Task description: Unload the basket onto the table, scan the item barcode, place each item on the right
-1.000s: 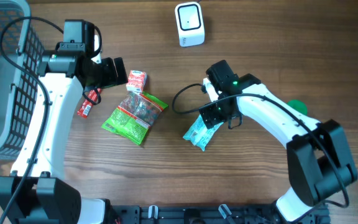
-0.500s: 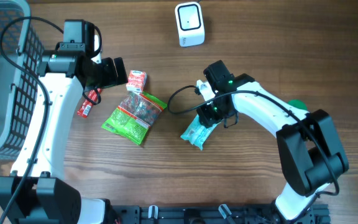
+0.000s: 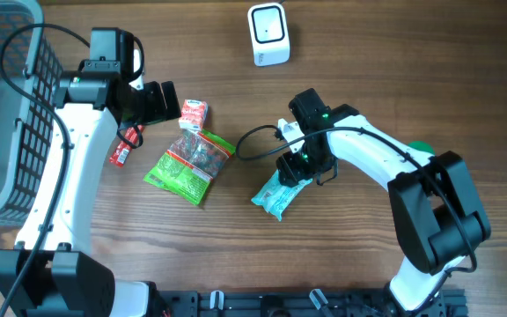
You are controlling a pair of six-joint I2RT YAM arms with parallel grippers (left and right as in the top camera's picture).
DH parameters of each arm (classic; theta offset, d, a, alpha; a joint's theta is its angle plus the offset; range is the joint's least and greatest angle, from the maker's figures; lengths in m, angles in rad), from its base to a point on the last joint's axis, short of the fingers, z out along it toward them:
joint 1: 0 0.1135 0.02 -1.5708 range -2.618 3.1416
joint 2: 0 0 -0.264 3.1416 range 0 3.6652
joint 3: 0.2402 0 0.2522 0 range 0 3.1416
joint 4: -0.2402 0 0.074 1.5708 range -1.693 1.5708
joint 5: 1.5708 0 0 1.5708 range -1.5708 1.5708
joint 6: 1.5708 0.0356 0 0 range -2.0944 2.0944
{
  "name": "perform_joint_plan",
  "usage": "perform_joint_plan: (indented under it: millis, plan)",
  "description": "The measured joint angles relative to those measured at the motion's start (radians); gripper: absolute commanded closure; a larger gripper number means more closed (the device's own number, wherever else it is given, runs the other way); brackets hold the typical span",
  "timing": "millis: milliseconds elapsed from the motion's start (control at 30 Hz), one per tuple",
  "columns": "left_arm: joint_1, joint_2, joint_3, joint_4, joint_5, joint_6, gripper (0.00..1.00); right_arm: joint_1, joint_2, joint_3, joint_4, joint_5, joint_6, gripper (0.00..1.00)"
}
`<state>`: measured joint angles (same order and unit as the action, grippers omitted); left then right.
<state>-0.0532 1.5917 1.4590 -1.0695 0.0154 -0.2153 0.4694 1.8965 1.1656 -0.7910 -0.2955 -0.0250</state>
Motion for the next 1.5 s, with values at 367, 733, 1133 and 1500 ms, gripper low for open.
perform_joint_plan:
  millis: [367, 733, 1133, 1500]
  plan:
    - [0.000, 0.000, 0.000, 0.000, 0.000, 0.000, 0.00, -0.009, -0.013, -0.038, 0.035, -0.072, 0.027, 0.96]
    - [0.000, 0.000, 0.000, 0.000, 0.000, 0.000, 0.00, -0.006, -0.078, 0.046, -0.115, -0.057, 0.027, 0.96]
    - [0.000, 0.000, 0.000, 0.000, 0.000, 0.000, 0.00, -0.006, -0.454, 0.109, -0.029, -0.051, 0.023, 0.96]
    - [0.000, 0.000, 0.000, 0.000, 0.000, 0.000, 0.00, -0.004, -0.642, 0.123, 0.178, 0.107, 0.029, 0.96]
